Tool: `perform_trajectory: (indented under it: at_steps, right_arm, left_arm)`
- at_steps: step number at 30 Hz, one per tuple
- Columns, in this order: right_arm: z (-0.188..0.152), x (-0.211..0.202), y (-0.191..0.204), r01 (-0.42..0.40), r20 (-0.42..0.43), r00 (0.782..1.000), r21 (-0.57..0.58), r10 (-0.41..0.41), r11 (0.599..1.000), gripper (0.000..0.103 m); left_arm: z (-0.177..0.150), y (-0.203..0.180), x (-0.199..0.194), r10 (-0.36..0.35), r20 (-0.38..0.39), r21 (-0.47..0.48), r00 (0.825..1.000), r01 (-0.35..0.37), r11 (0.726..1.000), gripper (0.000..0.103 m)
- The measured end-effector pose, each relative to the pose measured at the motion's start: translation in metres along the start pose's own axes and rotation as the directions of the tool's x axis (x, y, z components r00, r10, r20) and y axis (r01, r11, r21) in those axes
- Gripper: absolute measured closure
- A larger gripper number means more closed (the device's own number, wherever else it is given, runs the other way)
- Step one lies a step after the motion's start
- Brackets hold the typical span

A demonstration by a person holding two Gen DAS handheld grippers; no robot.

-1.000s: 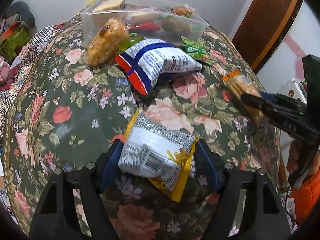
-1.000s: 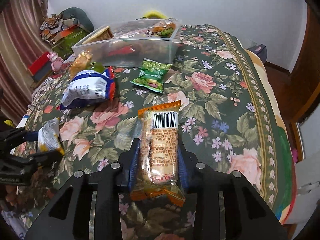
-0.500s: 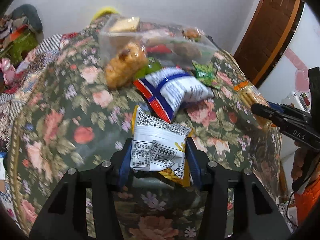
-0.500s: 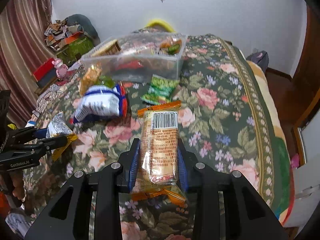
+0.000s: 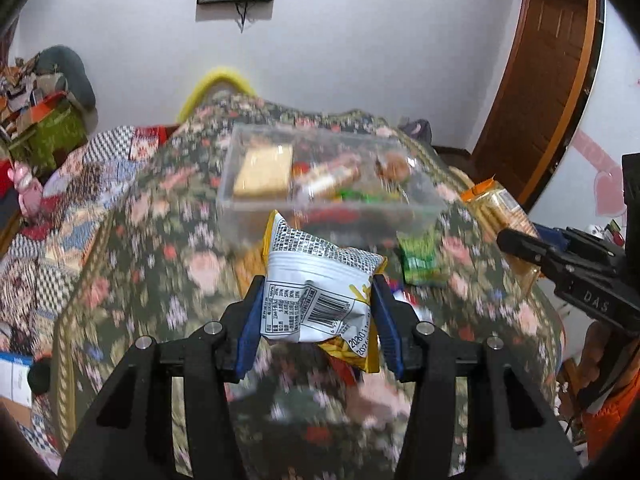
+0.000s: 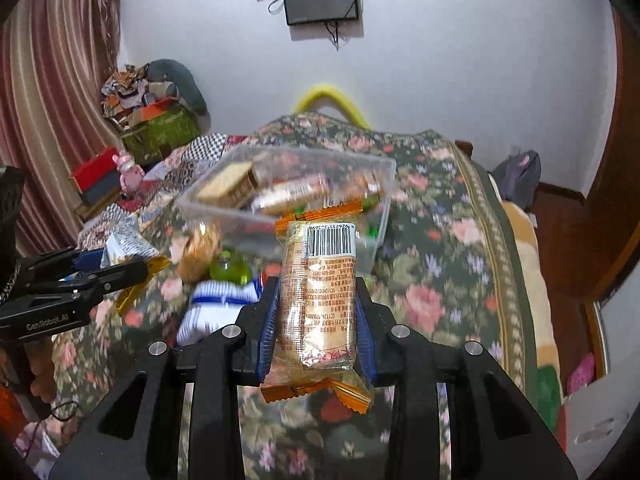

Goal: Organize snacks
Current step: 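Carry both packets over the clear box and open both tools to drop them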

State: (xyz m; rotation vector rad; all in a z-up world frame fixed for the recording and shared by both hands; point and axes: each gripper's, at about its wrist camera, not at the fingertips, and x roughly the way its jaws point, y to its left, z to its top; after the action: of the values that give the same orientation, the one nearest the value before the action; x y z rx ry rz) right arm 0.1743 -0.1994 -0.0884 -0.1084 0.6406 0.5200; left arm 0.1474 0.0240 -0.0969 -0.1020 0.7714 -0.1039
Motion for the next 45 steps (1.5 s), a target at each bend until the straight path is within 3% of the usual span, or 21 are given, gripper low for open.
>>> perform_trajectory:
  at_steps: [7, 12, 22, 39, 45]
  right_arm:
    - [0.029, 0.019, -0.003, 0.006, 0.027, 1.0, 0.001, -0.007, 1.0, 0.072]
    - [0.047, 0.034, -0.002, 0.005, 0.035, 0.999, -0.01, -0.005, 1.0, 0.072]
    - [0.074, 0.08, -0.01, 0.0, 0.01, 1.0, 0.005, 0.0, 1.0, 0.072]
    - [0.086, 0.113, -0.017, 0.022, -0.05, 0.999, 0.004, -0.022, 1.0, 0.071]
    - [0.085, 0.1, -0.025, 0.002, -0.049, 0.999, 0.041, 0.0, 0.999, 0.061]
  left_arm:
    - [0.039, 0.002, 0.014, 0.003, 0.027, 0.015, 1.0, -0.003, 1.0, 0.052]
    - [0.06, 0.002, 0.041, -0.031, -0.012, 0.016, 0.999, 0.031, 0.999, 0.052]
    - [0.085, -0.007, 0.089, -0.021, -0.034, 0.047, 0.999, 0.022, 0.999, 0.052]
    - [0.096, -0.016, 0.137, -0.015, -0.08, 0.07, 0.997, 0.021, 0.997, 0.051]
    - [0.097, -0.016, 0.133, -0.002, -0.076, 0.077, 0.997, 0.008, 0.997, 0.043]
